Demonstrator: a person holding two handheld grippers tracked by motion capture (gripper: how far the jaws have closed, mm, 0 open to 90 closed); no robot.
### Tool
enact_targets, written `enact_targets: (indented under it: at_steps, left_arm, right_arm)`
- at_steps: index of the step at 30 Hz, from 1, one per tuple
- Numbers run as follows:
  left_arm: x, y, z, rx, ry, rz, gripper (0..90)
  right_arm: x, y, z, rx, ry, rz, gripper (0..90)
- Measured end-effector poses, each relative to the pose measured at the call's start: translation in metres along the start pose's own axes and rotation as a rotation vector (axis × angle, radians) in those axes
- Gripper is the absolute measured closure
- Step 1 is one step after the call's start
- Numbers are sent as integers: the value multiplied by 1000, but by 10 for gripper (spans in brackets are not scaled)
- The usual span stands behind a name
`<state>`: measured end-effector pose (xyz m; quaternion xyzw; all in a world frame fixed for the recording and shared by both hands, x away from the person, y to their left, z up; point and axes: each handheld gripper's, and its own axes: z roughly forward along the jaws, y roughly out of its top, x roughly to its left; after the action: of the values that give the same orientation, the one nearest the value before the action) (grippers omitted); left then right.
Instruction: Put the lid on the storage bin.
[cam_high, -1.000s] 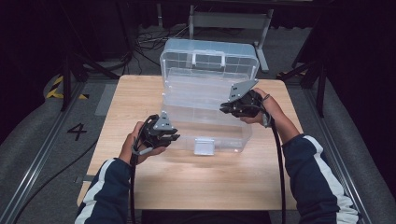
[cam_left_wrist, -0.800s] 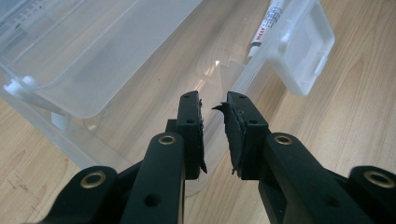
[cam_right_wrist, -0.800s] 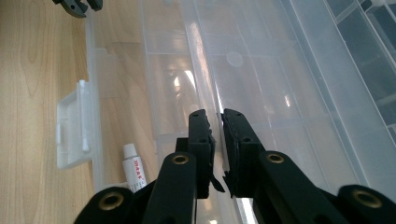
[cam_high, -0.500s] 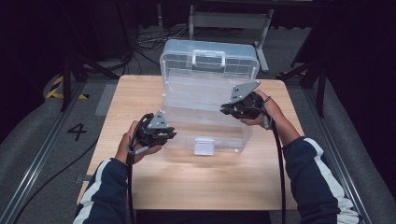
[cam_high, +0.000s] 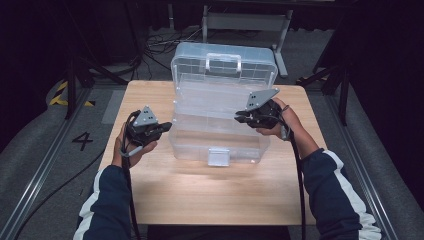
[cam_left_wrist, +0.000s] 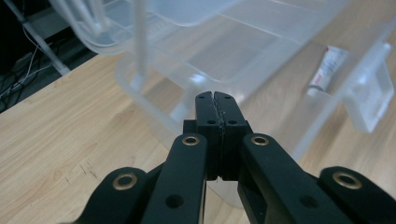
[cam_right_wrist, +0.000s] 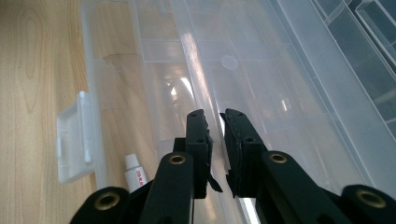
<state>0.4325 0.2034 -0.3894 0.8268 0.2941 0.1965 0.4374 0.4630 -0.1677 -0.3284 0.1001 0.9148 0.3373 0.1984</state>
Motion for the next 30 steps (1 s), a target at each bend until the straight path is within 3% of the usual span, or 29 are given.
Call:
enact_targets:
  at_steps: [8, 16, 19, 24, 27, 30]
  left_arm:
    - [27, 3, 6, -55, 3, -80, 900]
    - [39, 27, 6, -86, 2, -59, 900]
    - [41, 39, 7, -111, -29, -28, 900]
    - [47, 54, 9, -128, -38, -8, 900]
    - [49, 60, 9, -140, -43, -10, 900]
    - [48, 66, 10, -160, -35, -38, 900]
  right_arm:
    - [1, -3, 0, -22, -9, 16, 798]
    - [2, -4, -1, -25, -14, 29, 795]
    - [3, -4, -1, -20, -18, 36, 793]
    - [6, -2, -1, -6, -42, 44, 780]
    - [9, -2, -1, -2, -57, 42, 778]
    - [10, -2, 0, -4, -59, 44, 778]
